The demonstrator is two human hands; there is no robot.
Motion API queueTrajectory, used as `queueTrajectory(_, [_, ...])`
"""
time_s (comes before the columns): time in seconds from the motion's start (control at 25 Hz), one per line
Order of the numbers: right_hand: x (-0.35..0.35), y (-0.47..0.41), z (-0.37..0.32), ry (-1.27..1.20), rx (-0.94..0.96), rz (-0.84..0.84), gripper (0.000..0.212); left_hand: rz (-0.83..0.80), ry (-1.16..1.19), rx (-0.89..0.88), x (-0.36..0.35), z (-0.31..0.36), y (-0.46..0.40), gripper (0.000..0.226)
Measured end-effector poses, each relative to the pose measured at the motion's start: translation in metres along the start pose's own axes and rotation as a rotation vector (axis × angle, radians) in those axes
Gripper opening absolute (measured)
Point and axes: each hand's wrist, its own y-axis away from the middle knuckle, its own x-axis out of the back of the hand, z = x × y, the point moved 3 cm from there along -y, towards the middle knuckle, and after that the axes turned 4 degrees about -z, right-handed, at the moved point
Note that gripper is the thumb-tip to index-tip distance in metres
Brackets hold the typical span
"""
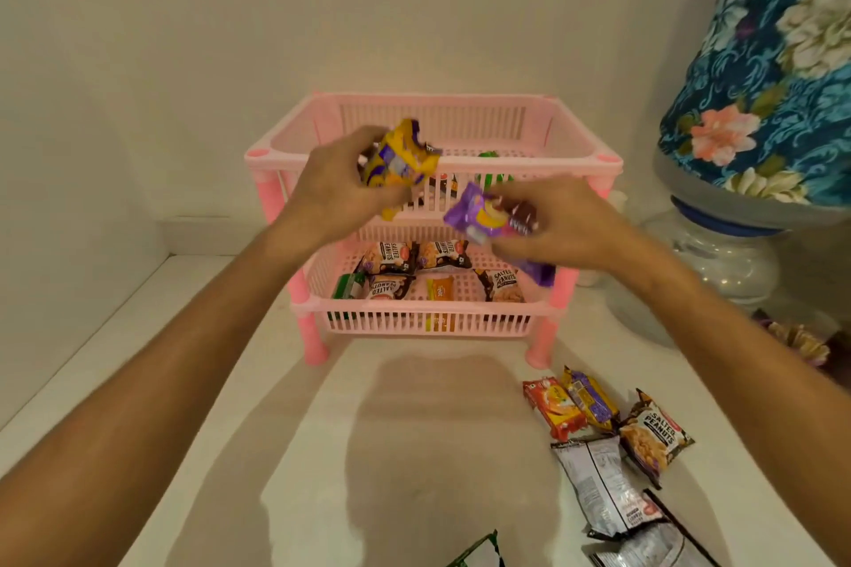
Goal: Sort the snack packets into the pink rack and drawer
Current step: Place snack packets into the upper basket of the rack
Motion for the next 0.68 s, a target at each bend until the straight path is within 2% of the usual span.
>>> queueTrajectory(0.12, [0.046,-0.028,0.002,-0.017,-0.074,0.184,0.052,0.077,-0.005,0.037,0.012,0.010,-0.039,0.054])
queueTrajectory(0.32, [0.074,-0.083,0.047,0.088,-0.318,0.355,0.044,-0.017,0.078,0.314,0.008,-0.014,-0.094,0.030])
queueTrajectory(0.48, [0.061,-0.113,0.086,0.203,-0.531,0.295,0.040,-0.004,0.061,0.384,-0.005,-0.025,-0.128,0.041])
queueTrajectory(0.68, [0.039,-0.131,0.107,0.314,-0.633,0.105,0.036,-0.090,-0.124,0.353,-0.034,-0.025,-0.165,0.048])
